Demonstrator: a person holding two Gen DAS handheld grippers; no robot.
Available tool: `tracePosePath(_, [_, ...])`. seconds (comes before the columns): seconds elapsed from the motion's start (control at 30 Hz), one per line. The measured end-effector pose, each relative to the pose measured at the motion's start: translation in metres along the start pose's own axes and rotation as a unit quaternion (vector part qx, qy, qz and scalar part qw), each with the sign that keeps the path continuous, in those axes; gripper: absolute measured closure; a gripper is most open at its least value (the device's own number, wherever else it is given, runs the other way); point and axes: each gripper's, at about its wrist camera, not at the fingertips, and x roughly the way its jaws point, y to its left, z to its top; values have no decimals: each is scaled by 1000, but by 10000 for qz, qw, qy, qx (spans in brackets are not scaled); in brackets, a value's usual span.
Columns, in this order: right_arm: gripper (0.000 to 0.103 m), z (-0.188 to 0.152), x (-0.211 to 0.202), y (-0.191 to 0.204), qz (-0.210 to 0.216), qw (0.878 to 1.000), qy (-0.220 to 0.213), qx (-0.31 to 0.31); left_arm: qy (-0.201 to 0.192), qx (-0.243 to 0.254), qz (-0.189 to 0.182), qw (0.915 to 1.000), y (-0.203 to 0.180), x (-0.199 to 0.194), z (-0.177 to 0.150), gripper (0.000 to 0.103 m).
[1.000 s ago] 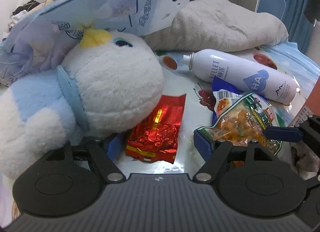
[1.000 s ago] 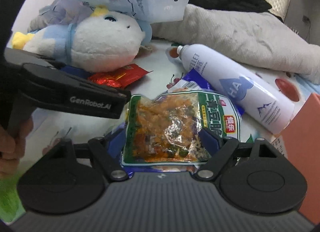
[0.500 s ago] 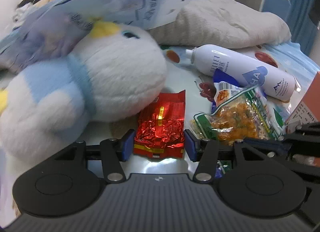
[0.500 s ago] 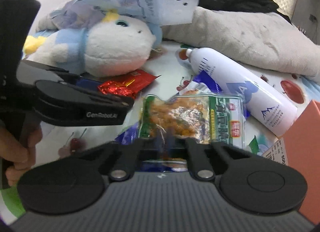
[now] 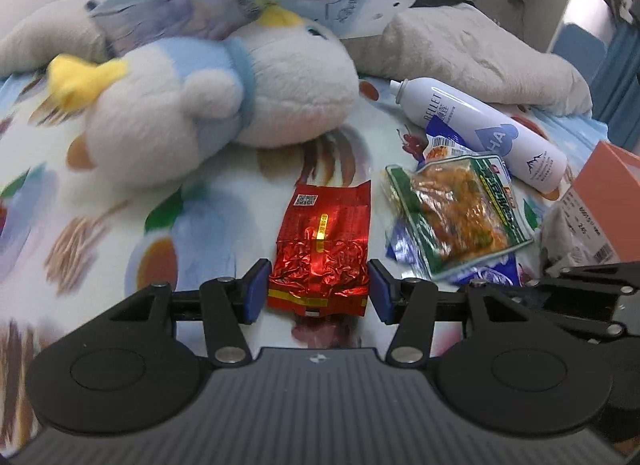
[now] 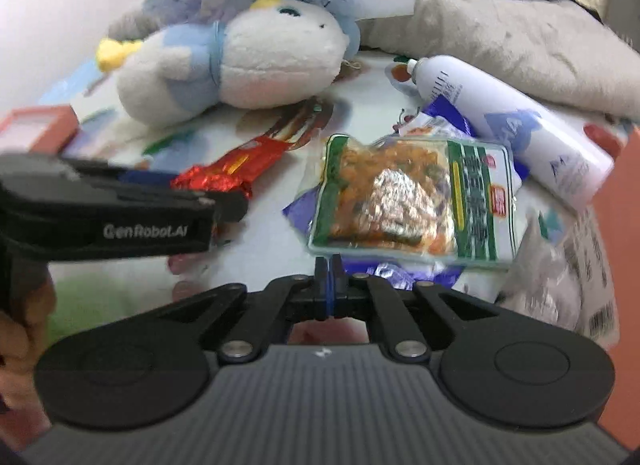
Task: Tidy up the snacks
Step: 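Close left gripper on red foil packet while right gripper closes on small clear bag, then lift both held packets and carry them toward the deep pink box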
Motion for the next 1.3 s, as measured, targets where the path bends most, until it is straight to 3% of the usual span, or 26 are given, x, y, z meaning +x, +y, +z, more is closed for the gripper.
tracePosePath(0.13, [92, -5, -27, 0, -788, 9956, -462, -187, -71, -216, -23, 9997, 4, -17, -13, 45])
tracePosePath(0.2, [46, -7, -36, -2, -1140, 9914, -604, -227, -99, -391, -68, 9992, 5, -23, -18, 45])
tracePosePath(0.23, [40, -9, -40, -1, -1247, 9894, -672, -327, -113, -480, -105, 9987, 6, -26, -21, 45])
tracePosePath(0.43, [43, -22, -30, 10, -2021, 9702, -612, -1188, -108, -651, -239, 9975, -1, -34, -32, 45])
tracePosePath(0.57, [44, -26, -15, 10, -2341, 9605, -458, -1434, -72, -701, -254, 9972, -3, -36, -37, 45])
tracePosePath(0.67, [44, -24, -13, 6, -2324, 9617, -462, -1376, -53, -742, -274, 9969, -2, -34, -39, 45])
tracePosePath(0.77, [44, -23, -7, 4, -2504, 9551, -481, -1506, -40, -736, -269, 9969, -2, -33, -37, 45])
tracePosePath(1.17, [58, -34, 15, -7, -2946, 9361, -218, -1907, -13, -626, -210, 9978, -7, -31, -35, 45])
tracePosePath(1.3, [68, -36, 17, -3, -2947, 9348, -221, -1970, 23, -714, -262, 9971, -7, -32, -34, 45])
